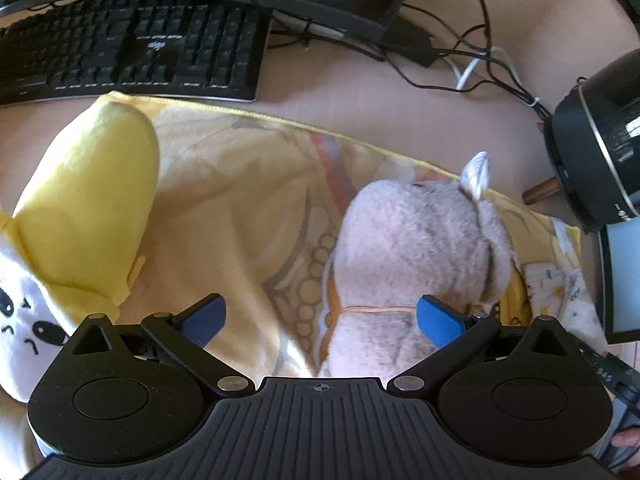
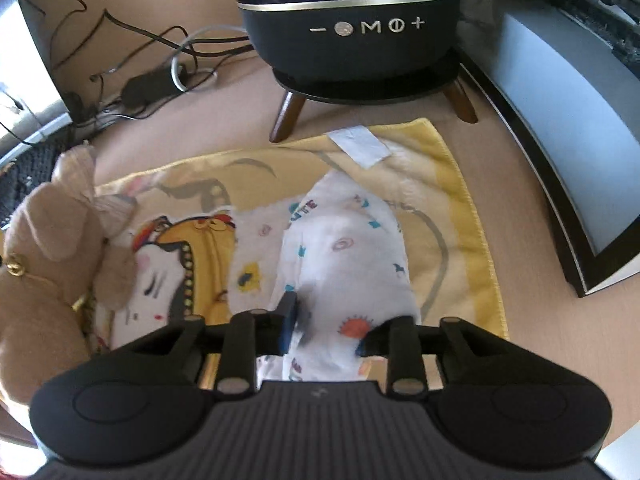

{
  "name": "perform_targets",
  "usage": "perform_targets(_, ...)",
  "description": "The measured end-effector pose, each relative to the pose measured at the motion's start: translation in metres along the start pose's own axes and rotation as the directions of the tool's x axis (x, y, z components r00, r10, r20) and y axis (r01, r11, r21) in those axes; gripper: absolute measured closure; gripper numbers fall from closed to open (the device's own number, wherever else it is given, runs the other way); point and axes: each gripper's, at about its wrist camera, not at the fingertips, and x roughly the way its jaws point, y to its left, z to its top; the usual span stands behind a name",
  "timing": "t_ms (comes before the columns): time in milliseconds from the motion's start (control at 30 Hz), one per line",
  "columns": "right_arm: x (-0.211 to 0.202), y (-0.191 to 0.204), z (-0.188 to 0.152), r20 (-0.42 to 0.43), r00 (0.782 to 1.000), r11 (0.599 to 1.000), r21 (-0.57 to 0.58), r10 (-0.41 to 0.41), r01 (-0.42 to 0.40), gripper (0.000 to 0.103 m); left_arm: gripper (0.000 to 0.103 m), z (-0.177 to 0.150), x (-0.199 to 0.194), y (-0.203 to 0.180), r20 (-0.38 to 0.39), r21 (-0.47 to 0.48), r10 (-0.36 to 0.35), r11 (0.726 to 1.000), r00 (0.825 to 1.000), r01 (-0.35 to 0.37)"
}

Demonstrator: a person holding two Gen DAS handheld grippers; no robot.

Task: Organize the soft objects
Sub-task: 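Lower the garment onto the towel and open the right gripper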

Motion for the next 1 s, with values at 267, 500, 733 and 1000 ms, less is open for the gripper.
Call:
perform_targets(267, -0.016, -0.008, 0.010, 0.031, 0.999, 1.000, -0.010, -0.014, 0.014, 0.055, 0.000, 0.010, -0.002, -0.020, -0.009, 0.031, -0.067, 0.997, 0.998, 0.067)
perform_targets(500, -0.066, -0.006, 0.016, 0.156, 0.988, 1.000, -0.006, 0.018, -0.018, 0.044, 0.000, 0.014, -0.004, -0.047, -0.015, 0.112, -0.098, 0.989, 0.995, 0.099)
perform_targets(733, -0.099, 0.001, 0.013, 0.255, 0.966, 0.998, -0.054, 0.048, -0.035, 0.041, 0.000, 0.008, -0.001, -0.082, -0.026, 0.230, -0.123, 0.965, 0.992, 0.125)
perform_targets(1000, -0.064, 0.013, -0.011, 0.113, 0.993, 1.000, -0.018, 0.019, -0.018, 0.043, 0.000, -0.015, 0.009, -0.124, -0.053, 0.388, -0.070, 0.918, 0.996, 0.085)
